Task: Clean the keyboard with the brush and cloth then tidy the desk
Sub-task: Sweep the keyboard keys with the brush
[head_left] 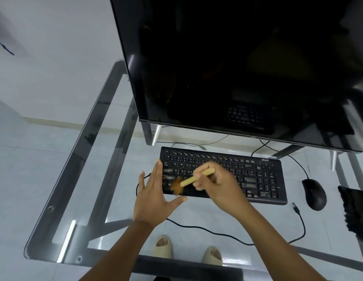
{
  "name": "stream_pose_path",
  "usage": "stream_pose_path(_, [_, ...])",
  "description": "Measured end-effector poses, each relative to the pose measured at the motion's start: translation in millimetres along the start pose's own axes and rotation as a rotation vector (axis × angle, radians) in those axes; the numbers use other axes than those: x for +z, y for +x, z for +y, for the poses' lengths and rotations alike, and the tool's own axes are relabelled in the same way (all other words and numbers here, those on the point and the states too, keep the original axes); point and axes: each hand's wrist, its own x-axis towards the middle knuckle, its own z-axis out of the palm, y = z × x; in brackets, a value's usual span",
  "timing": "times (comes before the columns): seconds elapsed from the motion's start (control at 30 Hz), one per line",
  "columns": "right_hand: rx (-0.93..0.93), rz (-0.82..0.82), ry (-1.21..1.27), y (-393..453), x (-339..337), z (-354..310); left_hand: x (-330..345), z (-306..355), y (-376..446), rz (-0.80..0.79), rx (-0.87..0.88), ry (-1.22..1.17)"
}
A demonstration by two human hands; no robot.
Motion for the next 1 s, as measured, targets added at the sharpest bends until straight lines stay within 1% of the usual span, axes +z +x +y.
stream_pose_path(0.03, [0.009, 0.001, -0.011, -1, 0, 4, 0, 2, 0, -0.005, -0.01, -0.012])
stream_pose_path(0.07, [-0.001, 0.037, -0.041, -1, -1, 6, -1, 3, 0, -0.008, -0.028, -0.029])
stream_pose_path(0.1, [-0.041, 0.125, -0.114, 2, -4, 9, -1, 4, 0, -0.008, -0.042, -0.039])
stream_pose_path(0.17, [-0.187, 0.343, -0.317, 8, -15, 10, -3, 5, 0, -0.005, -0.053, -0.039])
stream_pose_path(0.2, [-0.255, 0.419, -0.386, 8, -20, 8, -4, 5, 0, -0.006, -0.055, -0.039])
stream_pose_path(0.23, [-0.297, 0.443, -0.408, 7, -21, 5, -5, 5, 0, -0.005, -0.053, -0.037])
stream_pose_path(0.27, [-0.31, 0.417, -0.389, 5, -18, 1, -6, 5, 0, 0.0, -0.043, -0.032])
stream_pose_path(0.3, [-0.298, 0.352, -0.33, 2, -12, -2, -6, 6, 0, 0.008, -0.03, -0.027])
stream_pose_path(0.37, [-0.202, 0.167, -0.179, -4, 6, -5, -6, 7, 0, 0.037, -0.004, -0.014])
stream_pose_path(0.4, [-0.161, 0.098, -0.133, -7, 14, -4, -5, 8, 0, 0.061, 0.012, -0.008])
stream_pose_path(0.43, [-0.138, 0.068, -0.117, -7, 18, -1, -5, 8, 0, 0.086, 0.028, -0.003])
stream_pose_path(0.5, [-0.115, 0.103, -0.124, -1, 15, 5, -5, 8, 0, 0.125, 0.04, 0.009])
stream_pose_path(0.57, [-0.108, 0.21, -0.185, 8, 1, 9, -6, 10, 0, 0.148, 0.038, 0.027])
stream_pose_path(0.67, [-0.245, 0.425, -0.402, 20, -23, 7, -8, 11, 0, 0.1, -0.001, 0.028])
stream_pose_path(0.73, [-0.316, 0.513, -0.446, 26, -30, 3, -9, 10, -1, 0.073, -0.016, 0.027])
stream_pose_path(0.8, [-0.292, 0.469, -0.317, 28, -21, -2, -8, 11, 0, 0.093, -0.003, 0.027])
stream_pose_path(0.9, [-0.116, 0.283, -0.06, 30, 0, -8, -8, 13, 0, 0.133, 0.001, 0.034])
stream_pose_path(0.93, [-0.069, 0.264, -0.03, 31, 3, -6, -8, 14, 0, 0.138, 0.004, 0.037])
stream_pose_path(0.97, [-0.063, 0.287, -0.052, 34, 4, -4, -8, 13, 0, 0.136, 0.007, 0.041])
stream_pose_path(1.0, [-0.09, 0.344, -0.108, 36, 3, -2, -8, 12, 0, 0.125, 0.008, 0.044])
